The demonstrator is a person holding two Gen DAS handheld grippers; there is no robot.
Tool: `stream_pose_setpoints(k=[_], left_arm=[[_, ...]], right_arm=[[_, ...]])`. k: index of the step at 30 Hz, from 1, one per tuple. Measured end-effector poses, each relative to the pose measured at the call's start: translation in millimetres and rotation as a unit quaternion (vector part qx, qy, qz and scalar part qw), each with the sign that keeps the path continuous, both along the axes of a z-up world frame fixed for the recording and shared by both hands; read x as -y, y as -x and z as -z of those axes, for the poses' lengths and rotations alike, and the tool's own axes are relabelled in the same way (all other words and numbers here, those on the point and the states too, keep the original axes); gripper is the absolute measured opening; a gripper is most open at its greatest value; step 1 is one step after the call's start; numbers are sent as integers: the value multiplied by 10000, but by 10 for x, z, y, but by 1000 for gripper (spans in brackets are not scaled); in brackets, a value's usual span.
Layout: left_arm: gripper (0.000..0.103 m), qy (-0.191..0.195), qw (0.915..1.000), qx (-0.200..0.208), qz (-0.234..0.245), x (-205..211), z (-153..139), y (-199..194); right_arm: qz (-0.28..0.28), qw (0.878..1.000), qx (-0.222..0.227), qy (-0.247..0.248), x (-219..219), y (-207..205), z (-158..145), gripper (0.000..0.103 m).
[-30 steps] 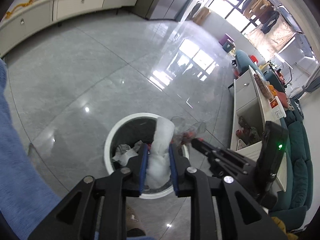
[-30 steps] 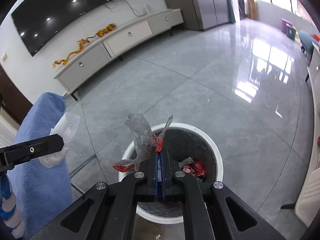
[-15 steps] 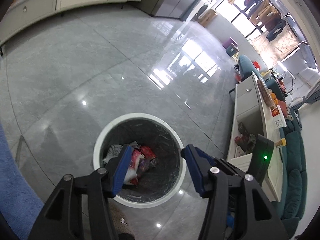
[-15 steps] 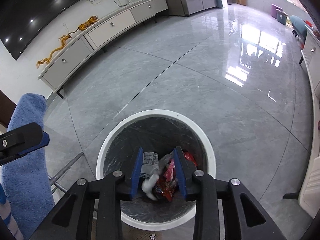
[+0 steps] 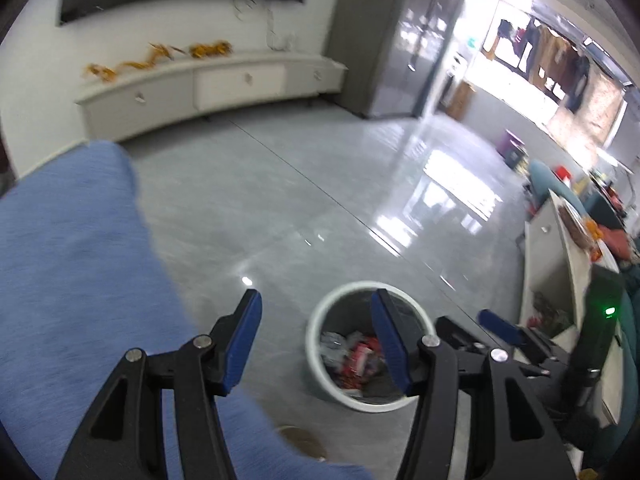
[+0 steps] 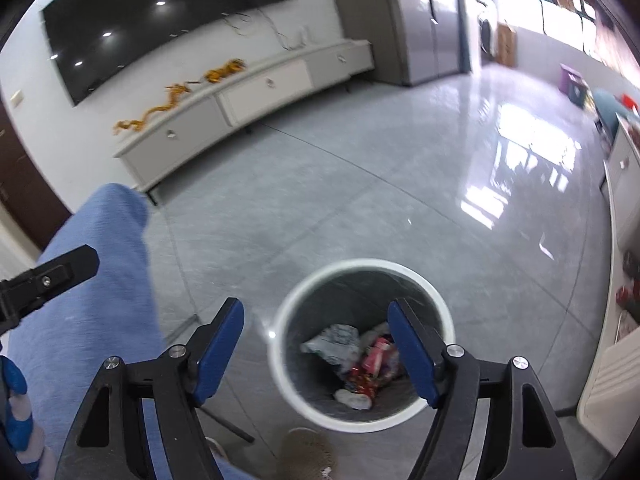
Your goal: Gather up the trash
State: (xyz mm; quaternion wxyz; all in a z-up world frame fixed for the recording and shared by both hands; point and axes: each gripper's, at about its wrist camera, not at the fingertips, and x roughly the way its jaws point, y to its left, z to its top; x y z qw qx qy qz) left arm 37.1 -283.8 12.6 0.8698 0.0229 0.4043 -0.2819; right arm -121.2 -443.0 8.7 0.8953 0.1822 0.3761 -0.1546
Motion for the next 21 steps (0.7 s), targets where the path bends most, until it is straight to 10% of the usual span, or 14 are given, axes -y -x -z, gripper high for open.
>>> stream_pose_setpoints(k=[21], left_arm=[[58, -753, 9589, 1456, -2317, -2389, -488, 743]], right_arm=[[-1642, 9770, 813, 1091, -2097, -157, -754, 101]])
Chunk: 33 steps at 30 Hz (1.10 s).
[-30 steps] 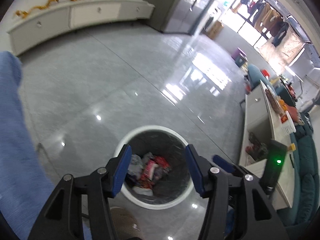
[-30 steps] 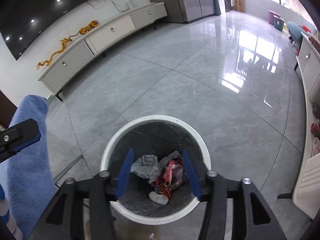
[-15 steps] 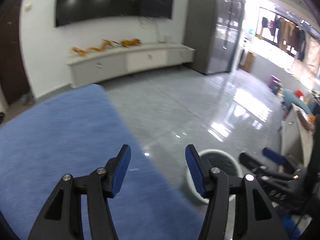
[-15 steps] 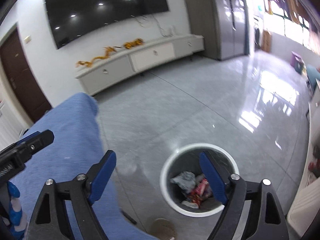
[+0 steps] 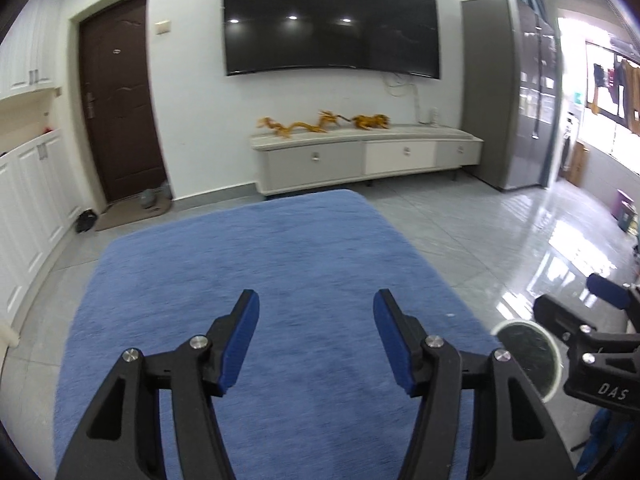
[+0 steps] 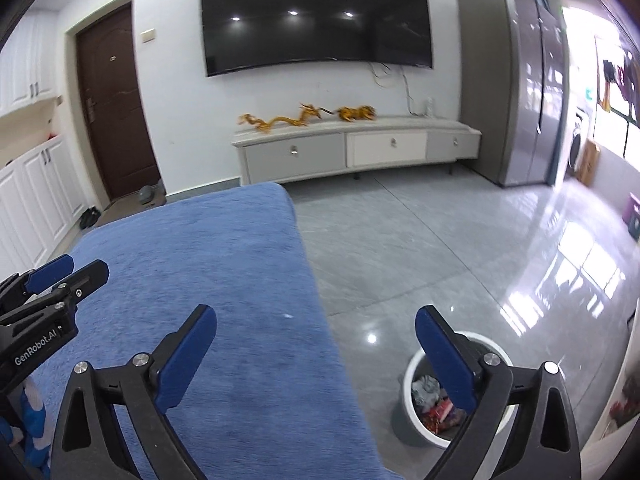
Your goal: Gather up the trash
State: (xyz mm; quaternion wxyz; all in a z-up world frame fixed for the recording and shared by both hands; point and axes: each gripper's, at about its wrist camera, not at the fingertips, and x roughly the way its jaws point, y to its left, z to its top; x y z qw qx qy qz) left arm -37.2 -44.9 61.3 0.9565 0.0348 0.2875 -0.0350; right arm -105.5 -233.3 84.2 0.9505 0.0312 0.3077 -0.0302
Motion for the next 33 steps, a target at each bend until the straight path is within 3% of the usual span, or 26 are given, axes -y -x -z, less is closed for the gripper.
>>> stream_pose_setpoints(k=[4, 11, 19, 33], left_arm=[[67, -72, 9995, 142, -256, -116, -20, 115], [69, -26, 9993, 313, -203, -116, -88, 219], [69, -114, 9983, 551, 173, 236, -198, 298], [69, -245, 9972, 347, 615, 736, -121, 197]], right_arm=[[-15, 9998, 150, 119, -143, -2, -39, 103], [172, 9989, 299, 331, -155, 91, -43, 103], [691, 9961, 315, 455, 146, 205, 9, 103], [1375, 9893, 253, 425, 648, 314, 174, 103]])
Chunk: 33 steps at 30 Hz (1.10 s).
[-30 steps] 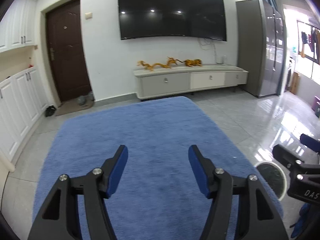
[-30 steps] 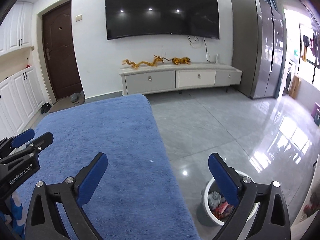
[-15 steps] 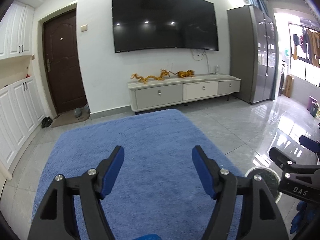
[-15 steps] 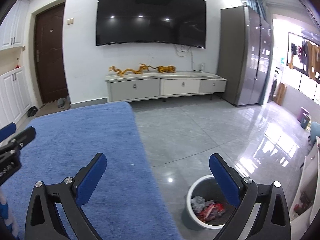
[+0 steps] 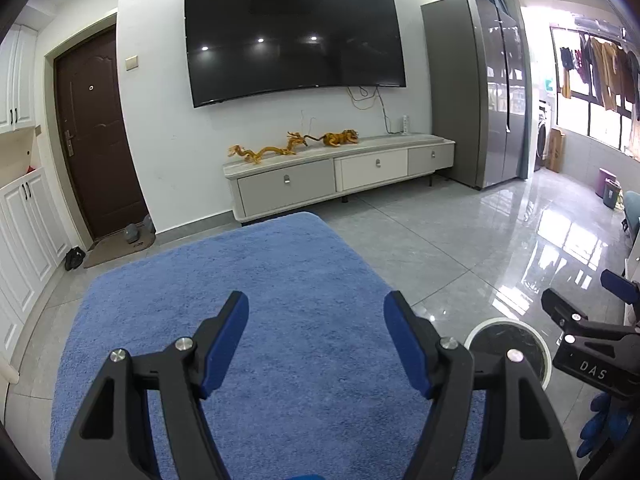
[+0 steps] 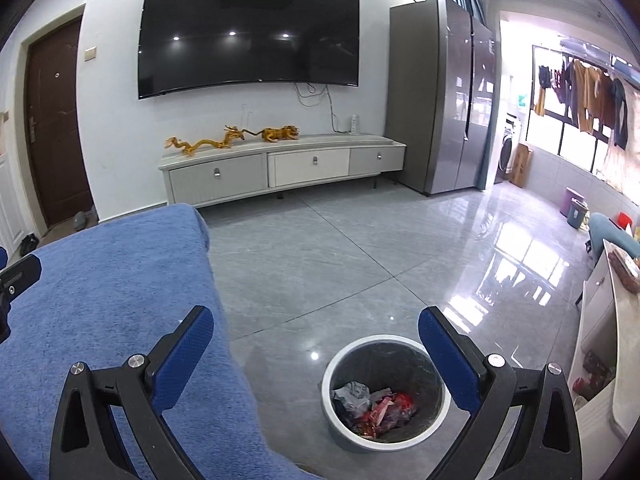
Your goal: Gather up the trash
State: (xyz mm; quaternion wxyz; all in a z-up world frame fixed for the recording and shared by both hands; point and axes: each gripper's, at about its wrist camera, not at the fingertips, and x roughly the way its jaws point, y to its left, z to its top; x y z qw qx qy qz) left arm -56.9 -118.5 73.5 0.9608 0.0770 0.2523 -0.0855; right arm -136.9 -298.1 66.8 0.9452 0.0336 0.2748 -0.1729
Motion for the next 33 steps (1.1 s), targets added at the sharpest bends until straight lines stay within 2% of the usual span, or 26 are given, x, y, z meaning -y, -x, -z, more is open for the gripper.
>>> stream_pose_setpoints(k=[11, 33], left_arm=[[69, -39, 9997, -104, 198, 223, 86, -32], [69, 98, 9993, -194, 295, 228, 143, -38]], right_arm=[[167, 9998, 2, -62, 142, 65, 56, 103], [249, 9997, 17, -57, 186, 117, 38, 103]])
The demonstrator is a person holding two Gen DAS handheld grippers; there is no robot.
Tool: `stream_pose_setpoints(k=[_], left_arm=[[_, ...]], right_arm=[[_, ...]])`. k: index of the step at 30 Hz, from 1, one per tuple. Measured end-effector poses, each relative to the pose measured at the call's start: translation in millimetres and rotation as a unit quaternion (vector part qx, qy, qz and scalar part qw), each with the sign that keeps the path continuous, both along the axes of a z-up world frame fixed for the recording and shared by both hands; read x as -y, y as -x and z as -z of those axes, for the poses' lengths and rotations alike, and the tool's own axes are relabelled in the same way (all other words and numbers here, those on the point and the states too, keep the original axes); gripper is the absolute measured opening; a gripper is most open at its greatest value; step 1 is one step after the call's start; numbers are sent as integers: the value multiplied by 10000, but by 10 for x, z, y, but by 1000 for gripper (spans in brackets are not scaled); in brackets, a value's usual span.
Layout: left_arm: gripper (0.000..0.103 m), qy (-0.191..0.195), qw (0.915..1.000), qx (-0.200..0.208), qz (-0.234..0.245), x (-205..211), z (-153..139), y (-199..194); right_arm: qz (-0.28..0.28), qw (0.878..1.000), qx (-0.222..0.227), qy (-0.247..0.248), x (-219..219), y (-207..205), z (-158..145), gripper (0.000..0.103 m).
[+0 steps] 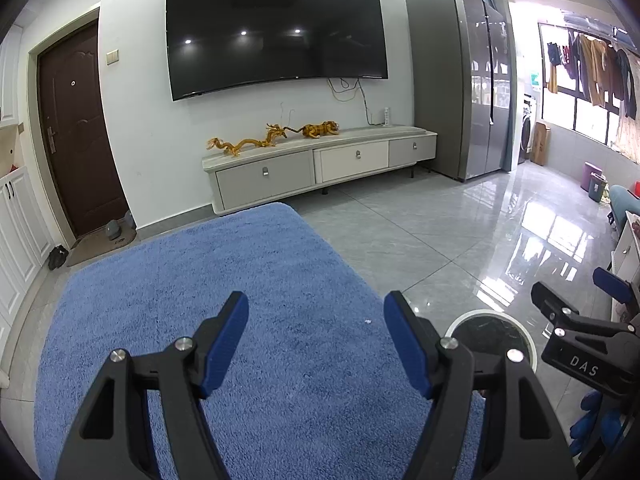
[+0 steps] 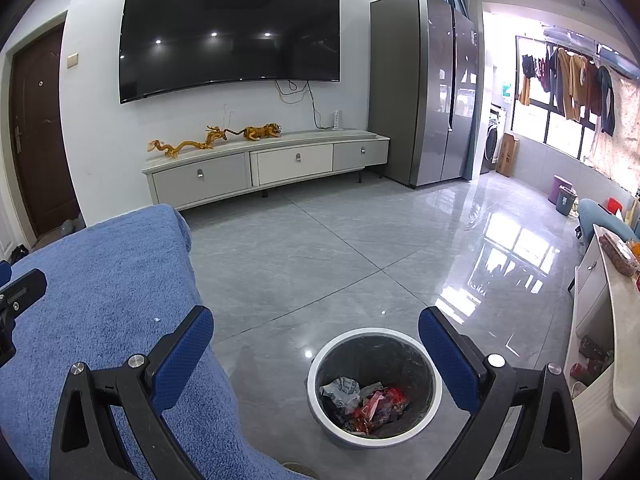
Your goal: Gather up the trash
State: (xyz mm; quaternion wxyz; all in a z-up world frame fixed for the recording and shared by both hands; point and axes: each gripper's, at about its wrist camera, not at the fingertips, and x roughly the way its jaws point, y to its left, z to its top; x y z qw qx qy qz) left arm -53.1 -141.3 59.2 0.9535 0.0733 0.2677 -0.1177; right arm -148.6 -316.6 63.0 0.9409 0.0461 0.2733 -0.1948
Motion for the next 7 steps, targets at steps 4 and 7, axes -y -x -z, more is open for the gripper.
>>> stream_pose_setpoints(k=[4, 7], left_arm=[[69, 42, 10000, -46, 14, -2, 6, -4], [69, 61, 10000, -44, 19, -14, 7, -5]], right_arm=[[2, 10000, -1, 0, 0, 9, -1, 103], [14, 10000, 5, -2, -5, 23, -12, 103]])
